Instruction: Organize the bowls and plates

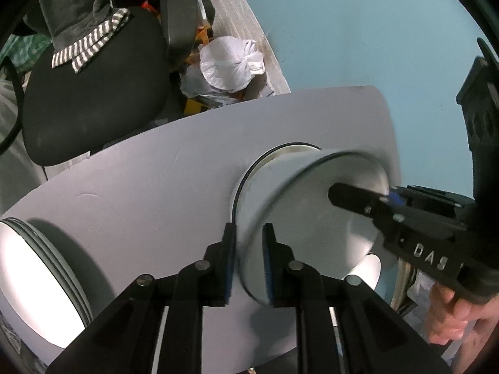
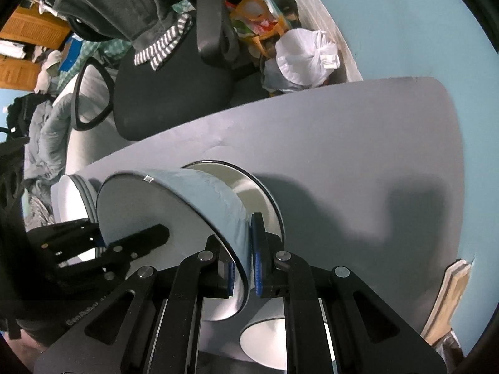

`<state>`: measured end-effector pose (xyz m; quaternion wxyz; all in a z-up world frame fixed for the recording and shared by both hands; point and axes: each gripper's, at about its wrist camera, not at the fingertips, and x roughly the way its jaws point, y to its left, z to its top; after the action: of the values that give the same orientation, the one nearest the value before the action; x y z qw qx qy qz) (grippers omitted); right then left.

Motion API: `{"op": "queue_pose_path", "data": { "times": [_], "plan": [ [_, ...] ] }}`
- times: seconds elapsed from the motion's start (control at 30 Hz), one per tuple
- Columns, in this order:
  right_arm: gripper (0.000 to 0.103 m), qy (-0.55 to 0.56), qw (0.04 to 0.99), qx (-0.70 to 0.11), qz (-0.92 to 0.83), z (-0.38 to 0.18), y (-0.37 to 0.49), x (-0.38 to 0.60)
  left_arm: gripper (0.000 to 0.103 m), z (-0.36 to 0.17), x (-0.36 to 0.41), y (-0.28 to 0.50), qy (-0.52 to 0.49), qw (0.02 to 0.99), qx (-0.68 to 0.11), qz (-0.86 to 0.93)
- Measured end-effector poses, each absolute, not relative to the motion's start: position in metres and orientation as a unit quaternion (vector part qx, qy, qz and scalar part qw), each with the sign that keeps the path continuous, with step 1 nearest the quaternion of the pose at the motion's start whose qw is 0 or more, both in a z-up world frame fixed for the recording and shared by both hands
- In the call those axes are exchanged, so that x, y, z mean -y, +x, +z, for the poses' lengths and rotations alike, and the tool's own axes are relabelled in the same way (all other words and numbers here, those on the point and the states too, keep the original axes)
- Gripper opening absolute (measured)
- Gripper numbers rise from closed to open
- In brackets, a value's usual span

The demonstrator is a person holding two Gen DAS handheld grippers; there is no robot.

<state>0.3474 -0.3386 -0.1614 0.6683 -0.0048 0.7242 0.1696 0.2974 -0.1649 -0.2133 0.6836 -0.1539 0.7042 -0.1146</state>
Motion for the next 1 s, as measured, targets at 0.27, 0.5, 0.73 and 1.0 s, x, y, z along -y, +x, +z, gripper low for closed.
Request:
{"op": "queue_pose_path", "data": {
  "times": [0.27, 0.5, 0.73, 1.0],
  "plan": [
    [0.017, -0.010, 0.676, -0.722, 0.148, -0.159, 0.348, 0.352, 0.025, -0.219, 0.170, 0.295, -0.151, 0.686, -0.703, -0.115],
    [0.029, 0.014, 0.682, -0.715, 0.157, -0.146, 0.341, 0.358, 0.041, -0.205, 0.165, 0.281, -0.140, 0.703, -0.689, -0.106],
    [0.058, -0.033, 0.714, -0.684, 0.147, -0.123, 0.320, 0.354, 0.053, -0.176, 0.162, 0.258, -0.126, 0.734, -0.660, -0.102],
    [0.061, -0.057, 0.738, -0.657, 0.141, -0.096, 0.293, 0.355, 0.062, -0.142, 0.164, 0.228, -0.107, 0.765, -0.626, -0.107]
  ]
}}
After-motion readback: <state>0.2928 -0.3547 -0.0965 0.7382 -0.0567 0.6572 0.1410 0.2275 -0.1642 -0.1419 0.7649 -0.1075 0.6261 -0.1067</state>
